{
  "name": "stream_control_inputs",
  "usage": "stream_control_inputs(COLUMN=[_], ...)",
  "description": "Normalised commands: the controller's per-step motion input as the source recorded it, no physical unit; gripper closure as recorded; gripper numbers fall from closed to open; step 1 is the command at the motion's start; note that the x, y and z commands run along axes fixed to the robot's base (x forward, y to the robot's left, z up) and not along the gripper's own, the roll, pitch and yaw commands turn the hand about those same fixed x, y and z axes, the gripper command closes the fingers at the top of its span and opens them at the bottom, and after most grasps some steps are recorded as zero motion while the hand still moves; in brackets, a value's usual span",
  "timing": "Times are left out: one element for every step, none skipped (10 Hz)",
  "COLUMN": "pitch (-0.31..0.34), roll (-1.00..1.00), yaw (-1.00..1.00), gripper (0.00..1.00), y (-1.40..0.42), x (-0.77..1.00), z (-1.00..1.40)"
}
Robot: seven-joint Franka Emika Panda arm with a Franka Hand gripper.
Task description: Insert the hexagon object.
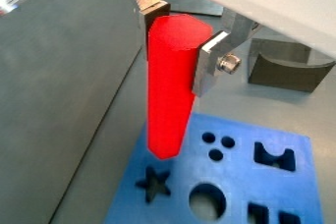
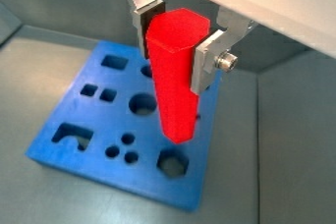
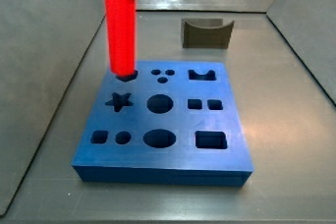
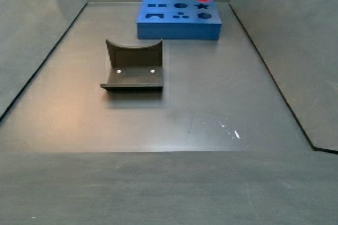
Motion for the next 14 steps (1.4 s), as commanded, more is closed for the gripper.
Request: stream_control_inputs(pitch=[0.0, -0.003, -0.126, -0.16, -0.199, -0.219, -0.179, -0.187, -0.254, -0.286, -0.306, -0.3, -0.29, -0.281], roll=[0.07, 0.03, 0.0, 0.05, 0.15, 0.2, 0.12, 0.12, 0.11, 0.1, 0.09, 0.07, 0.05, 0.03], yaw=[-0.67, -0.6, -0.39, -0.02, 0.13, 0.15, 0.12, 0.1, 0.13, 0.21, 0.21, 0.2, 0.18, 0.17], gripper=[1.0, 1.0, 1.0, 1.0, 1.0, 1.0, 1.0, 1.0, 1.0, 1.0, 1.0, 1.0, 1.0, 1.0], y=[0.29, 0.39, 0.42, 0.11, 0.0, -0.01, 0.0, 0.0, -0.02, -0.12, -0.17, -0.15, -0.09, -0.04], x=[-0.03, 0.0, 0.15, 0.13, 0.0, -0.09, -0.07, -0.02, -0.09, -0.15, -0.19, -0.19, -0.16, -0.13], z=[-0.21, -0.2, -0.35, -0.36, -0.31, -0.27, -0.3, -0.35, -0.45, -0.4, -0.37, -0.35, -0.39, -0.41])
